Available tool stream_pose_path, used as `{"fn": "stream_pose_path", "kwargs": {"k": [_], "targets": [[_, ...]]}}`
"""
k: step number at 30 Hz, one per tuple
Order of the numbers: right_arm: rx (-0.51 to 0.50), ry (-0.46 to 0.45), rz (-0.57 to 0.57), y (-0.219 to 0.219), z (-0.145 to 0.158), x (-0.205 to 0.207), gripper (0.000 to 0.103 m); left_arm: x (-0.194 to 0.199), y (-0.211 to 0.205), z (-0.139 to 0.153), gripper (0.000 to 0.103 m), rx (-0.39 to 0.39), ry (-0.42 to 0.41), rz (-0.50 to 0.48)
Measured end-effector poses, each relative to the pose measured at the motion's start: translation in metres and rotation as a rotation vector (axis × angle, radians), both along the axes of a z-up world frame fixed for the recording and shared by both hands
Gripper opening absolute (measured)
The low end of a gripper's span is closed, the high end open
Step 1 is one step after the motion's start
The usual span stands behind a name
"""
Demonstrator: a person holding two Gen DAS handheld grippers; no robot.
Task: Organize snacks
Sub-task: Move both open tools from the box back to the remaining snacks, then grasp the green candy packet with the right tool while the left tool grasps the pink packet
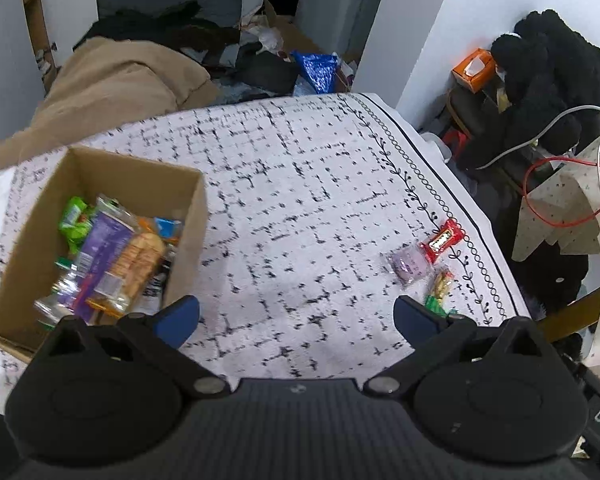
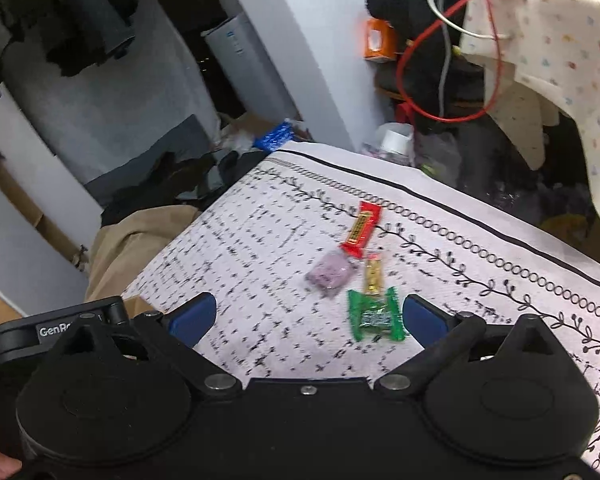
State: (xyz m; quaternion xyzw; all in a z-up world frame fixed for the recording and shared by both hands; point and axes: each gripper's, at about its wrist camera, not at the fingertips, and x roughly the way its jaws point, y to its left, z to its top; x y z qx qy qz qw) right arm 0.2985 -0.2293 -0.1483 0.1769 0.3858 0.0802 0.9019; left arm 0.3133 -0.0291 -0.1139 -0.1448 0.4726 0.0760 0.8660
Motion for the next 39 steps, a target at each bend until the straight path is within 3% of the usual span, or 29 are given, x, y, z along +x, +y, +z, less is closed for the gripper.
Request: {"fn": "stream_pose_path", "kwargs": {"k": [20, 28, 39], "targets": [[0.025, 0.162, -0.085, -0.024, -0.056, 0.034, 0.089, 0.051, -0.036, -0.052, 0.1, -0.05, 0.041, -0.068], [0.024, 0.229, -0.081, -0.018, -0.08, 0.05, 0.086, 0.076, -0.042, -0.077, 0.088, -0.059, 0.056, -0.121], [0.006, 0.293, -0.101, -0.015, -0.107, 0.072, 0.079, 0.117, -0.055, -0.111, 0.081, -0.089, 0.084, -0.182]]}}
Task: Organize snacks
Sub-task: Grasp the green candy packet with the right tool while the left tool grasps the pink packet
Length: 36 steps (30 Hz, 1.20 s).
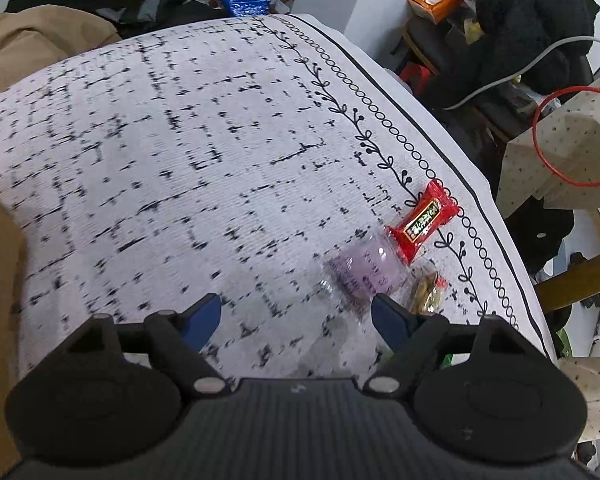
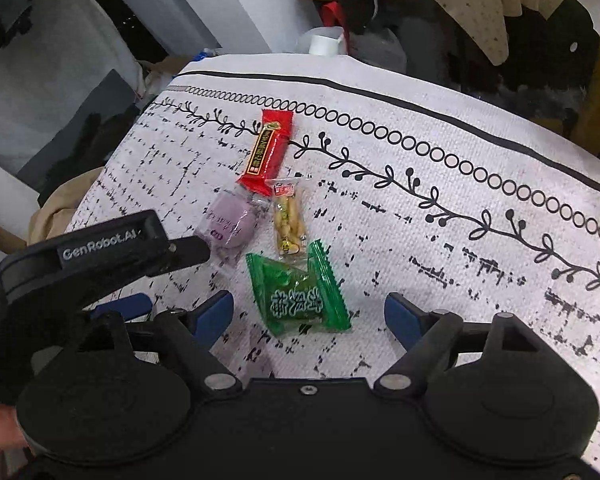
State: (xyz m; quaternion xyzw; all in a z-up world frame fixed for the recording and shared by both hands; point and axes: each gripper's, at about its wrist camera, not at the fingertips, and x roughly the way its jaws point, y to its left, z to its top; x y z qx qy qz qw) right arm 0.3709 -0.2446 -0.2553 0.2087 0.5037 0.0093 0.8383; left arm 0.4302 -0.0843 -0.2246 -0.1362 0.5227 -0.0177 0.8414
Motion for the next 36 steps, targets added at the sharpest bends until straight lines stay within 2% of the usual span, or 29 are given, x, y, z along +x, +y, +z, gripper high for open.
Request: {"fn": "stream_pose_path", "kwargs": {"k": [1, 4, 15, 21, 24, 26, 27, 36], "targets": [[0.0, 0.002, 0.001, 0.0, -0.002, 0.002, 0.073, 0.003, -0.001, -0.001, 0.08, -0.003, 0.0, -0.005], [0.017, 0.016, 0.01, 0.0, -0.008, 0.007, 0.043, 0.011, -0.007, -0.005, 0.08, -0.008, -0.003, -0.023], [0.018, -0.001, -0.045, -0.013, -0.011, 0.011, 0.041, 0.027, -0.037, -0.009, 0.08, 0.015, -0.042, -0.077], [0.023, -0.004, -0.064, -0.019, -0.009, 0.011, 0.04, 0.027, -0.051, -0.014, 0.079, 0.083, -0.045, -0.11], [0.022, -0.006, -0.052, -0.017, -0.009, 0.011, 0.039, 0.026, -0.053, -0.013, 0.063, 0.113, -0.04, -0.102], [0.029, -0.009, -0.04, -0.015, -0.008, 0.011, 0.038, 0.025, -0.054, -0.009, 0.048, 0.12, -0.034, -0.107], [0.034, -0.013, -0.037, -0.015, -0.006, 0.01, 0.038, 0.025, -0.053, -0.007, 0.046, 0.119, -0.021, -0.107], [0.054, -0.072, -0.02, -0.011, 0.015, 0.0, 0.037, -0.002, -0.03, 0.02, 0.044, 0.136, -0.025, -0.042]]}}
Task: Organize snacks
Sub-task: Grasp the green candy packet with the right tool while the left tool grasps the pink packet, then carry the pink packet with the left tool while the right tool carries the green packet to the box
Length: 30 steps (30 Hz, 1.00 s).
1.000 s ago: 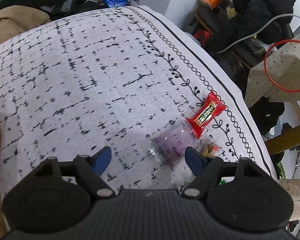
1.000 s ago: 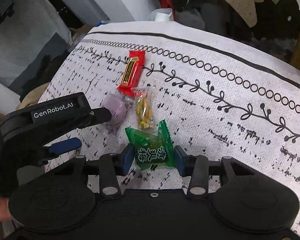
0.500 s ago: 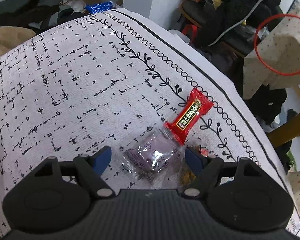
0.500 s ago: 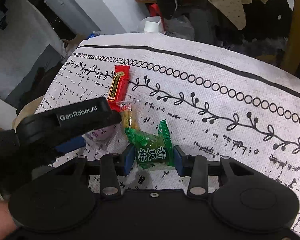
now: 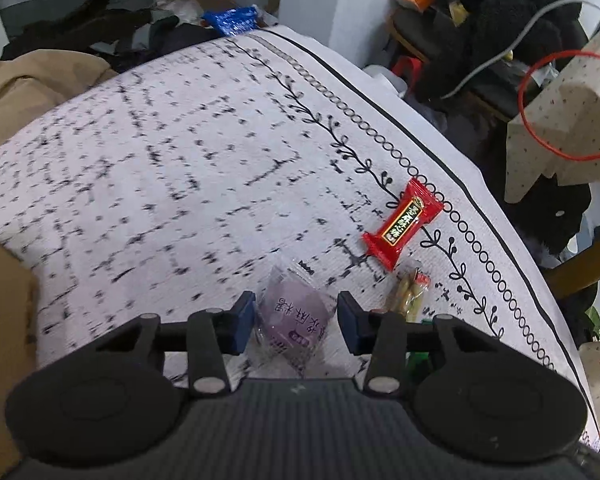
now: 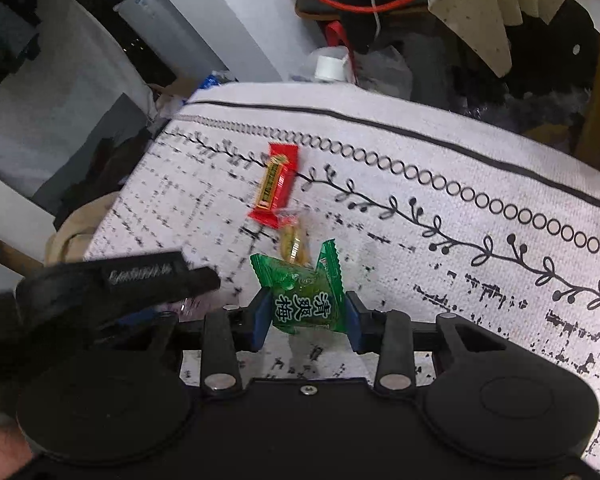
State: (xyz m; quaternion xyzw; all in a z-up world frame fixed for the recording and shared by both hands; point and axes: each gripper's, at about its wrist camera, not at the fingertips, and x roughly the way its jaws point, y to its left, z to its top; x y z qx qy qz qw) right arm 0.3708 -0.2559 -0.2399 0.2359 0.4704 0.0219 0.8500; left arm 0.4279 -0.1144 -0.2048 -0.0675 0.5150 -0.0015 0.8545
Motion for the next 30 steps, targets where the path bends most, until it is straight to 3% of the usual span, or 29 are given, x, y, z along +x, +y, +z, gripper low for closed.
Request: {"fn": "stream_pose_path", "kwargs": {"k": [18, 30], "targets": [[0.005, -0.16, 0.11, 0.04, 0.061, -0.03, 0.037, -0.069, 0.06, 0.07, 0.044, 0.012, -0.101, 0.096], [0.04, -0.2, 0.203, 0.083, 0.082, -0.046, 0.037, -0.111, 0.117, 0.105, 0.044, 0.011, -0.148, 0.175]]}}
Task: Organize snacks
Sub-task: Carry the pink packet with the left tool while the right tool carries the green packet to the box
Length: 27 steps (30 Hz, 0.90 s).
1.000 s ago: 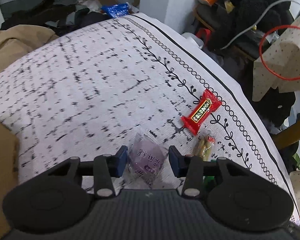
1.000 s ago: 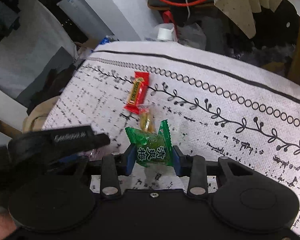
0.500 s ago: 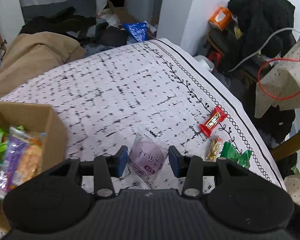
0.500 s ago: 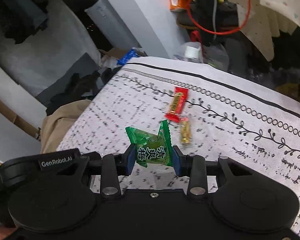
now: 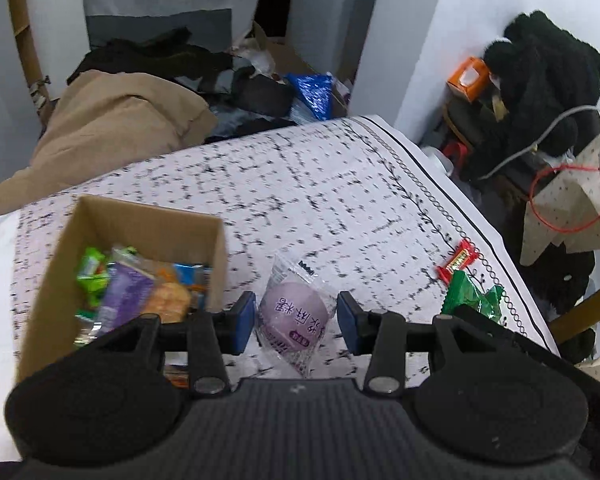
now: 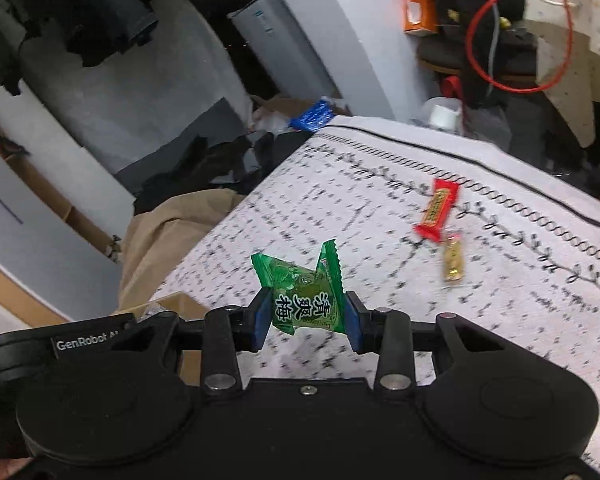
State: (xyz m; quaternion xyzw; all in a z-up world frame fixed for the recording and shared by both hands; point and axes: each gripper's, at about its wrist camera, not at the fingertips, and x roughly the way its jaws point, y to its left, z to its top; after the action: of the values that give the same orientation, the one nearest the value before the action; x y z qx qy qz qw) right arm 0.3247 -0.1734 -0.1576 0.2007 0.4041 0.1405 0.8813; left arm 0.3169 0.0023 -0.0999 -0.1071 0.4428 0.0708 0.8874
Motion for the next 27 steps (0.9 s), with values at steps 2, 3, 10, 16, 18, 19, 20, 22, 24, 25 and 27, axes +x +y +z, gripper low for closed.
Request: {"fn": "stream_pose_path", "kwargs": {"k": [2, 3, 10, 16, 18, 19, 20, 22, 24, 25, 27], "targets": [[-0.006, -0.002, 0.018, 0.009, 0.001, -0.002, 0.037, -0.006, 0.011, 0.005, 0.044, -0.006, -0.006, 0.018], [-0.013, -0.006, 0.029, 0.015, 0.003, -0.003, 0.037, -0.01, 0.019, 0.008, 0.044, -0.007, -0.011, 0.03], [-0.06, -0.029, 0.103, 0.051, 0.01, -0.016, 0.037, -0.029, 0.066, 0.022, 0.044, -0.015, -0.03, 0.096], [-0.101, -0.049, 0.165, 0.082, 0.015, -0.028, 0.037, -0.044, 0.098, 0.026, 0.044, -0.027, -0.031, 0.136], [-0.109, -0.051, 0.182, 0.091, 0.017, -0.031, 0.037, -0.047, 0.109, 0.026, 0.044, -0.034, -0.027, 0.146], [-0.113, -0.053, 0.188, 0.096, 0.018, -0.032, 0.037, -0.049, 0.114, 0.026, 0.044, -0.037, -0.026, 0.149], [-0.116, -0.056, 0.195, 0.1, 0.019, -0.033, 0.037, -0.05, 0.12, 0.026, 0.044, -0.041, -0.024, 0.153], [-0.123, -0.062, 0.206, 0.108, 0.022, -0.035, 0.037, -0.053, 0.128, 0.024, 0.044, -0.05, -0.02, 0.158], [-0.131, -0.065, 0.214, 0.114, 0.023, -0.036, 0.037, -0.056, 0.136, 0.021, 0.044, -0.062, -0.013, 0.162], [-0.135, -0.065, 0.217, 0.118, 0.024, -0.037, 0.037, -0.057, 0.14, 0.018, 0.044, -0.071, -0.008, 0.165], [-0.149, -0.066, 0.229, 0.125, 0.024, -0.038, 0.037, -0.058, 0.147, 0.015, 0.044, -0.091, 0.001, 0.171]]}}
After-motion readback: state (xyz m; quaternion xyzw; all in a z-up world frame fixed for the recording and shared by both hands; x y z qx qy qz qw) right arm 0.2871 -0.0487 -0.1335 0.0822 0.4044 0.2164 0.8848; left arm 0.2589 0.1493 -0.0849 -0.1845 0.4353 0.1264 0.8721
